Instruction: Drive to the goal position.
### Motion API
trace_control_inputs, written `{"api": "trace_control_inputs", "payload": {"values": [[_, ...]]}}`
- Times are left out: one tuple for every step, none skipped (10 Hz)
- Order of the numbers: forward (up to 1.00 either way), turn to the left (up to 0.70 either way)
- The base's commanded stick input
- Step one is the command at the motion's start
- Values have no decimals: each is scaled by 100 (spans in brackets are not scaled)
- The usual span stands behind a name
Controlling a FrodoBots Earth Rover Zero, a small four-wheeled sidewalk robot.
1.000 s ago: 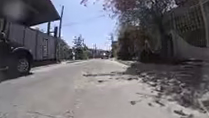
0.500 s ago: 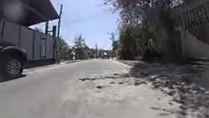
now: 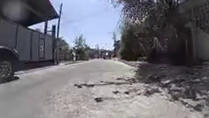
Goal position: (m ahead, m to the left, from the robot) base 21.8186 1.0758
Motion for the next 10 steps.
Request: {"api": "trace_control_inputs", "payload": {"values": [[100, 1], [100, 1], [100, 1], [100, 1], [100, 1], [100, 1], [100, 1], [100, 1], [100, 1], [100, 1]]}}
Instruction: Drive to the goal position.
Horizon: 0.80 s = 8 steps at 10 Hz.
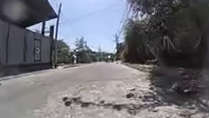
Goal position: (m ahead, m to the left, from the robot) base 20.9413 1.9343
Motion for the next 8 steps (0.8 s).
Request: {"api": "trace_control_inputs", "payload": {"values": [[100, 1], [100, 1], [100, 1], [100, 1], [100, 1], [100, 1], [100, 1], [100, 1]]}}
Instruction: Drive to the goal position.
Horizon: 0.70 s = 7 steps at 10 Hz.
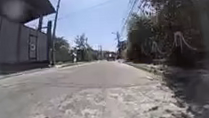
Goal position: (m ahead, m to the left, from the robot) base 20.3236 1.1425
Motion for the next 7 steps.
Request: {"api": "trace_control_inputs", "payload": {"values": [[100, 1], [100, 1], [100, 1], [100, 1], [100, 1], [100, 1], [100, 1]]}}
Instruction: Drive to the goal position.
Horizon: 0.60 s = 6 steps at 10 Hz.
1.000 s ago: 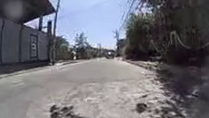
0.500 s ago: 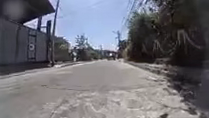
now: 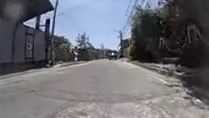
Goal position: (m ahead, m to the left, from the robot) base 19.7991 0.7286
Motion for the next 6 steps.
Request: {"api": "trace_control_inputs", "payload": {"values": [[100, 1], [100, 1], [100, 1], [100, 1], [100, 1], [100, -34]]}}
